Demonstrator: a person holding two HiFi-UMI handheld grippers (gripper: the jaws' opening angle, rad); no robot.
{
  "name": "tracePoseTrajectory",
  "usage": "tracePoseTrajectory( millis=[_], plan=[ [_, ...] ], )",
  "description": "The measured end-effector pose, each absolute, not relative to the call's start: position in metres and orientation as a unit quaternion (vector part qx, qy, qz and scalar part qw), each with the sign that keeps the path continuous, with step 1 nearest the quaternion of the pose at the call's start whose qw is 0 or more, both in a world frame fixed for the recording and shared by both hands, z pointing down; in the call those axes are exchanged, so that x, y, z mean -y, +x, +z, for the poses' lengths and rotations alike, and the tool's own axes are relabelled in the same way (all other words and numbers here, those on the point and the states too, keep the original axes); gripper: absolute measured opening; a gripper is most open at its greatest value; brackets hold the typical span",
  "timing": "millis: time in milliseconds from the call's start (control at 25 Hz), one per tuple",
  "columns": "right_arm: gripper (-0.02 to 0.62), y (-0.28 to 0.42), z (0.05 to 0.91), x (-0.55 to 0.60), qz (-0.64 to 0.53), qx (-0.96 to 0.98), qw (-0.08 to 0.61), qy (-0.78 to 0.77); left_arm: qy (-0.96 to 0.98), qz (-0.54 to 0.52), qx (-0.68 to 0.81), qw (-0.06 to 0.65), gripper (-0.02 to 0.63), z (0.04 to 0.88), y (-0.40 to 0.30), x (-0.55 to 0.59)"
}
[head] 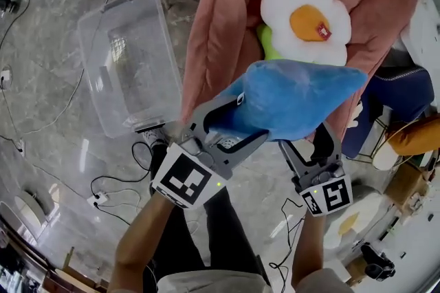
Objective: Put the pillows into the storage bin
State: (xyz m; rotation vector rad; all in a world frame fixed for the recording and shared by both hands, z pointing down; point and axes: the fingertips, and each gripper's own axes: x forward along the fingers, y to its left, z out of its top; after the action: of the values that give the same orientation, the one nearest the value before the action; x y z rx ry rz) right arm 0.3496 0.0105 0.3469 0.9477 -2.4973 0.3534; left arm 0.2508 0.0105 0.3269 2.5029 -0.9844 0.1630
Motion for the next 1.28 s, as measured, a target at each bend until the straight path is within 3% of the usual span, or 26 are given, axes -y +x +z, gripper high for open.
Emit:
tracePoseTrajectory(
  millis=[160,640,920,1280],
  plan=[
    [0.368,0.292,0.327,0.004,0.102,0.911,0.225,0.33,0.901,0.042,0.388,0.189,0.294,0.305,0.194,-0.003],
    [0.367,0.055,0.261,0.014,0.0,0.95,0.2,0.241,0.841,-0.097,0.499,0.186,0.282,0.268,-0.038,-0.019],
    [0.359,-0.076,0.296,-0.013,0.037,0.962,0.215,0.162,0.789,-0.096,0.574,0.197,0.278,0.298,-0.165,-0.059],
    [0.347,-0.155,0.397,-0.05,0.113,0.946,0.29,0.091,0.725,-0.071,0.625,0.281,0.275,0.394,-0.238,-0.109]
  ],
)
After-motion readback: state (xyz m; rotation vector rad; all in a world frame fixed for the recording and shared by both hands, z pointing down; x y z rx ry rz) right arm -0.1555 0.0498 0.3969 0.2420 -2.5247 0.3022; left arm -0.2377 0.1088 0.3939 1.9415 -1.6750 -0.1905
